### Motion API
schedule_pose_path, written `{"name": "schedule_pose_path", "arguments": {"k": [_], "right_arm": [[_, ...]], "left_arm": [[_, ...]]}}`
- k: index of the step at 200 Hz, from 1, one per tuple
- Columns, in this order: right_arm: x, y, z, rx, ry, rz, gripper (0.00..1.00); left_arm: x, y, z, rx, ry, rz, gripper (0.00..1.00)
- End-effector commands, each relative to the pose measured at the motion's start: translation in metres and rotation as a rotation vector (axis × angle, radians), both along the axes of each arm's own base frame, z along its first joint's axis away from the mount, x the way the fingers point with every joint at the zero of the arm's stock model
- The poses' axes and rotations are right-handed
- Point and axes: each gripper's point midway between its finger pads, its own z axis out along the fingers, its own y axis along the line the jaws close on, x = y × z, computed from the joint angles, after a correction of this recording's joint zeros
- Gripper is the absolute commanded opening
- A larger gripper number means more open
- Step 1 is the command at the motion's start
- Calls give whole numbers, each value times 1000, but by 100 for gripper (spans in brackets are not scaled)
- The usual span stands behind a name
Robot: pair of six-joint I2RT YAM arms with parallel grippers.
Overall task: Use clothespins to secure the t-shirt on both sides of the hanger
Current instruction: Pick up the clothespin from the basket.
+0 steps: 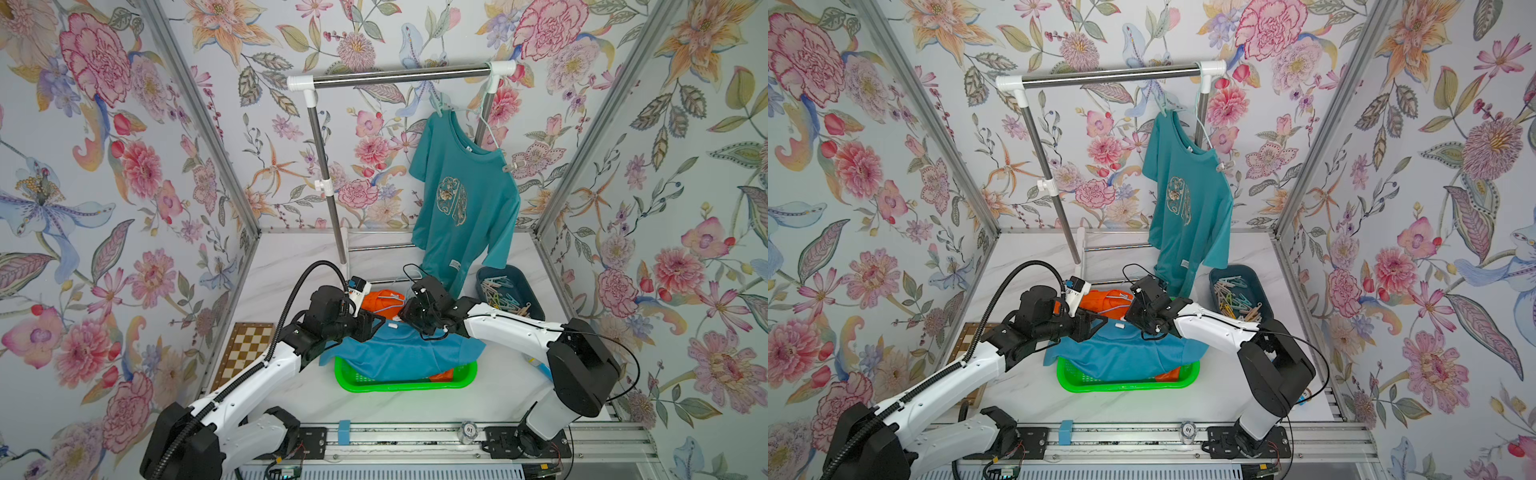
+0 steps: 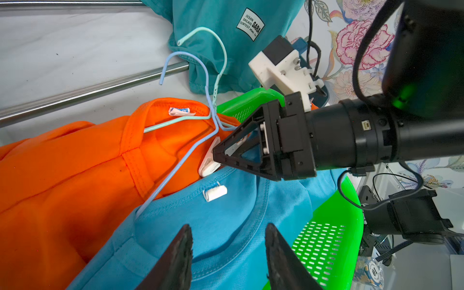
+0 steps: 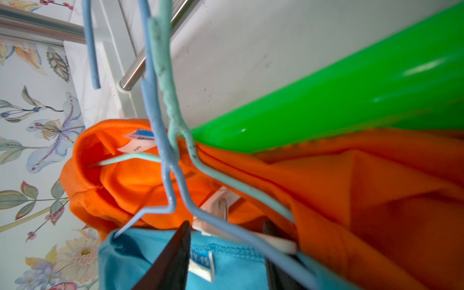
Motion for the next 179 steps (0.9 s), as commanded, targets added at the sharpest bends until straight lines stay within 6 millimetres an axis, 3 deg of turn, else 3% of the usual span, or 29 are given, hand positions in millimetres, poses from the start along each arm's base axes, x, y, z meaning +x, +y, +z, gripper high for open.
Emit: {"name": "schedule_pose_path", "arguments": {"k": [1,64,102,132,179], "right_arm": [[5,-14,5,-39,-38,-53,50],[18,0,-10,42,-69,-111,23],[16,1,-7,42,-89,-101,16],[9,2,8,79,-133,-69,8],[1,6,52,181,-254,28,4]], "left_arm": [[0,3,-7,13,3,-3,50],[-3,4,-8,6,11,-3,52],[-3,3,-10,4,18,-3,54],[-1,1,-10,-1,24,-9,54],[4,-3,1,-27,6,-10,57]]}}
